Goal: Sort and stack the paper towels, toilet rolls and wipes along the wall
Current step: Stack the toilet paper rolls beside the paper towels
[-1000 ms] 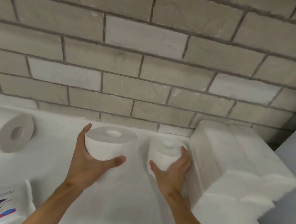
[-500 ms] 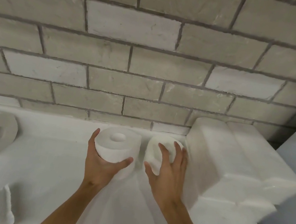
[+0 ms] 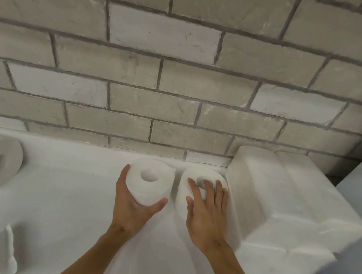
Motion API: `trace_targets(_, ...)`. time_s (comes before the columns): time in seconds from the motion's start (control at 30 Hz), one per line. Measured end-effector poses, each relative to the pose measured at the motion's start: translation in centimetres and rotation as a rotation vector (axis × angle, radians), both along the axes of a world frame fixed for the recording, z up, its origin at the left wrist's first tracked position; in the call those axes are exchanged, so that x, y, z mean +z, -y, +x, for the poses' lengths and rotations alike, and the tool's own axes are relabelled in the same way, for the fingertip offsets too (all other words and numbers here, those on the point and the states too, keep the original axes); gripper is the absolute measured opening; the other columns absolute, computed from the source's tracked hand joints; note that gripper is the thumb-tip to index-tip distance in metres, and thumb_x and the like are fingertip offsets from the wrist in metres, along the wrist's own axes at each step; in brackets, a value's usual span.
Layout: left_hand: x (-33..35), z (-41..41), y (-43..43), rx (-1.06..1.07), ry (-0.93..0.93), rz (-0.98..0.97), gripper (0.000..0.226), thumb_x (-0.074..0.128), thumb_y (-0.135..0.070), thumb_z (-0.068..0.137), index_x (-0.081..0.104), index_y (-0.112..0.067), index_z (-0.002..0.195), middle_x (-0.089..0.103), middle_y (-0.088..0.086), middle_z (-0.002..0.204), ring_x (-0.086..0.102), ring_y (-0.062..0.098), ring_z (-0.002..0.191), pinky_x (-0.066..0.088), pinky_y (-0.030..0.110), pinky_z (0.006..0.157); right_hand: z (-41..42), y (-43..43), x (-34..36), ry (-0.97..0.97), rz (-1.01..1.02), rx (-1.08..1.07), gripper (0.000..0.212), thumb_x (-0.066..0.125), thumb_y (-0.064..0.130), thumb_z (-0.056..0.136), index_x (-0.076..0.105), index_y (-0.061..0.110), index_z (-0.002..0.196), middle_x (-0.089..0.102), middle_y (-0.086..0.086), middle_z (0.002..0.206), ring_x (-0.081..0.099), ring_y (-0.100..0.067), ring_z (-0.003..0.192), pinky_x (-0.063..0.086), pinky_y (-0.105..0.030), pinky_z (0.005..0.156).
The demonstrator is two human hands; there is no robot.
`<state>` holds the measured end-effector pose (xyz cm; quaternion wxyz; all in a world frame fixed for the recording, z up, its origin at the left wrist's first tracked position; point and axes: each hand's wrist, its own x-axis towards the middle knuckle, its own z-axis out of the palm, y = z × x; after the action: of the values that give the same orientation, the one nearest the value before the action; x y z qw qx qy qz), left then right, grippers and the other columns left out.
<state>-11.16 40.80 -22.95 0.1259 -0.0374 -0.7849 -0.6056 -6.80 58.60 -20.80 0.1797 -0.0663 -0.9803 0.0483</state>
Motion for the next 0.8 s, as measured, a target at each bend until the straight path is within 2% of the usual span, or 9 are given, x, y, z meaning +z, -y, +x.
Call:
trace_targets(0.1, -0.3, 0.1, -0.6, -0.003, 0.012, -0.016, 0.123, 0.093, -0.04, 0.054, 0.015, -0.03, 0.15, 0.029, -0.007, 0.151, 0.03, 0.005, 0.133, 0.028, 0.026, 0.11, 0.1, -0.4, 0.3, 0.006, -0.007, 0.022, 0.068, -0.006, 0.048, 0.098, 0.04, 0.03, 0.145, 0.044, -0.008, 0.144, 0.029, -0.038, 0.141, 0.027, -0.053, 0.115)
trace_targets(0.27, -0.5, 0.3, -1.6, -0.01, 0.036, -0.024, 0.124, 0.09, -0.046, 0.058, 0.009, -0.034, 0.151, 0.023, -0.008, 0.155, 0.028, 0.014, 0.141, 0.028, 0.031, 0.113, 0.0, -1.0, 0.3, 0.042, -0.02, 0.066, 0.071, -0.009, 0.052, 0.094, 0.033, 0.033, 0.148, 0.039, -0.004, 0.145, 0.019, -0.035, 0.144, 0.016, -0.049, 0.12)
trace_targets(0.43, -0.5, 0.5, -2.2, -0.022, 0.053, -0.054, 0.126, 0.088, -0.053, 0.059, 0.004, -0.035, 0.151, 0.022, -0.01, 0.156, 0.029, 0.016, 0.142, 0.03, 0.037, 0.114, 0.2, -0.9, 0.8, 0.079, -0.041, 0.073, 0.061, 0.007, 0.049, 0.095, 0.031, 0.032, 0.149, 0.038, -0.004, 0.146, 0.015, -0.035, 0.145, 0.007, -0.047, 0.12)
trace_targets(0.63, -0.7, 0.2, -1.9, -0.07, 0.081, -0.074, 0.128, 0.085, -0.06, 0.057, 0.002, -0.037, 0.151, 0.022, -0.01, 0.156, 0.029, 0.019, 0.141, 0.031, 0.041, 0.115, 0.2, -0.8, 0.8, 0.076, -0.05, 0.06, 0.06, 0.011, 0.049, 0.095, 0.034, 0.031, 0.148, 0.041, -0.005, 0.144, 0.018, -0.035, 0.145, 0.01, -0.048, 0.12)
trace_targets(0.8, -0.6, 0.1, -1.1, -0.121, 0.075, -0.082, 0.128, 0.08, -0.07, 0.053, 0.002, -0.04, 0.15, 0.023, -0.013, 0.155, 0.031, 0.017, 0.141, 0.035, 0.043, 0.115, 0.3, -0.7, 0.8, 0.084, -0.072, 0.064, 0.065, 0.008, 0.052, 0.092, 0.029, 0.033, 0.15, 0.033, -0.003, 0.15, 0.008, -0.032, 0.148, 0.002, -0.046, 0.121)
